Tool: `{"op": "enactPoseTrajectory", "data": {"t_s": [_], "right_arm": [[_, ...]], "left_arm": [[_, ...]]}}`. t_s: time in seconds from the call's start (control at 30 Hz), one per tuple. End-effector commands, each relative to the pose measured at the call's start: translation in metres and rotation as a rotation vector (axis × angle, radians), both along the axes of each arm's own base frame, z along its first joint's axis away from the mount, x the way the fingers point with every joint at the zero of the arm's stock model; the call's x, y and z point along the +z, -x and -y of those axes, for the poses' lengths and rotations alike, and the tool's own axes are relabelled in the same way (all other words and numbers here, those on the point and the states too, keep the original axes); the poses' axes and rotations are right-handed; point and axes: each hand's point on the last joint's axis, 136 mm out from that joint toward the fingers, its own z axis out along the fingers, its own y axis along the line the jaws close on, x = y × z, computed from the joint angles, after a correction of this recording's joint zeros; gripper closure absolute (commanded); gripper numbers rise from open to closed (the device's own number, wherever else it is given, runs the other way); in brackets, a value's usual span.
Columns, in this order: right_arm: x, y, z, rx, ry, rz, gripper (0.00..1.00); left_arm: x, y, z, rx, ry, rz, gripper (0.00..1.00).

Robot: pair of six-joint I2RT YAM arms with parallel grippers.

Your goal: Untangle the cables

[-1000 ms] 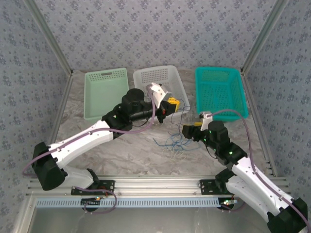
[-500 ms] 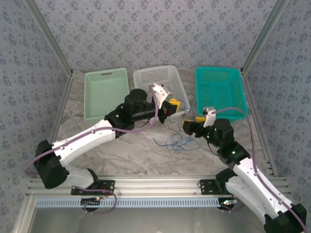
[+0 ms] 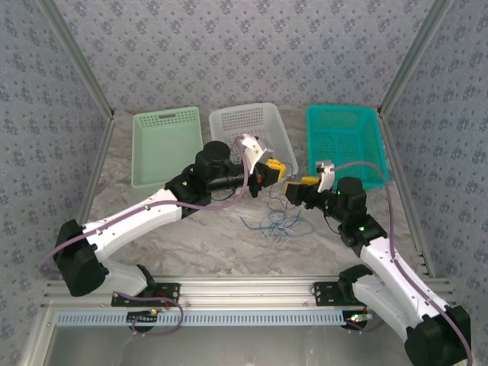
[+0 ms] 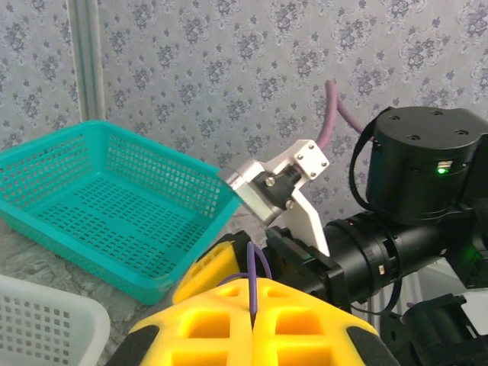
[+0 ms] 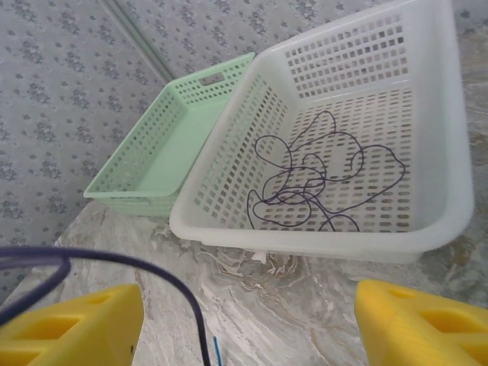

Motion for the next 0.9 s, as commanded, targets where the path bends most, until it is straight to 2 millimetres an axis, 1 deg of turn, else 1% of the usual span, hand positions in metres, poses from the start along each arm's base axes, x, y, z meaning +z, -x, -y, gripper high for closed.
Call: {"op": "enactPoseTrajectory", "data": {"t_s": [0.0,0.07,0.2,0.23,0.27,0.3,0.33,0.37,0.4,0.43,0.5,0.53,0.57,0.63,0.7,0.77,0.87], "right_arm": [[0.021,-0.005,-0.009,0.048,-0.031,0.068,0.3],[0.019,-0.007,-0.014,0.071,-0.031,0.06,0.41],[0.014,-0.005,-0.019,0.099,0.008,0.044,0.74],[0.014,-0.004,-0.018,0.098,0.017,0.047,0.84],[0.014,-0.003,-0.017,0.092,0.024,0.049,0.93],[0.015,-0.002,-0.015,0.086,0.031,0.05,1.0],[0.016,-0.001,-0.014,0.083,0.037,0.055,1.0],[0.017,0.0,-0.013,0.083,0.04,0.055,1.0],[0.017,0.001,-0.012,0.078,0.044,0.055,1.0],[0.018,0.002,-0.009,0.067,0.049,0.054,1.0],[0.019,0.002,-0.004,0.039,0.061,0.054,1.0],[0.02,0.002,-0.001,0.028,0.061,0.053,1.0],[0.022,0.002,0.001,0.021,0.057,0.056,1.0],[0.026,0.002,0.004,0.015,0.049,0.053,1.0],[0.031,0.001,0.004,0.012,0.047,0.058,1.0],[0.037,0.002,0.002,0.026,0.037,0.074,1.0],[0.049,0.008,-0.005,0.077,0.022,0.096,1.0]], "left_arm": [[0.017,0.007,0.001,-0.043,0.068,0.015,1.0],[0.018,0.006,0.001,-0.042,0.08,0.011,1.0],[0.018,0.003,0.0,-0.022,0.079,0.012,0.98],[0.017,0.003,0.0,-0.022,0.075,0.01,0.96],[0.016,0.002,0.0,-0.018,0.072,0.004,0.92],[0.013,0.0,0.001,-0.011,0.066,-0.005,0.88],[0.011,-0.001,0.001,-0.01,0.061,-0.011,0.85],[0.009,0.0,0.002,-0.012,0.057,-0.018,0.79],[0.007,0.0,0.002,-0.012,0.049,-0.024,0.63],[0.003,-0.001,0.002,-0.007,0.037,-0.028,0.42],[-0.008,-0.005,-0.002,0.022,-0.015,-0.029,0.14],[-0.015,-0.008,-0.006,0.052,-0.046,-0.027,0.04],[-0.021,-0.011,-0.01,0.08,-0.073,-0.025,0.01],[-0.032,-0.013,-0.019,0.113,-0.102,-0.019,0.01],[-0.041,-0.011,-0.023,0.113,-0.111,-0.002,0.01],[-0.05,-0.011,-0.026,0.115,-0.136,0.024,0.0],[-0.061,-0.019,-0.029,0.143,-0.178,0.04,0.01]]}}
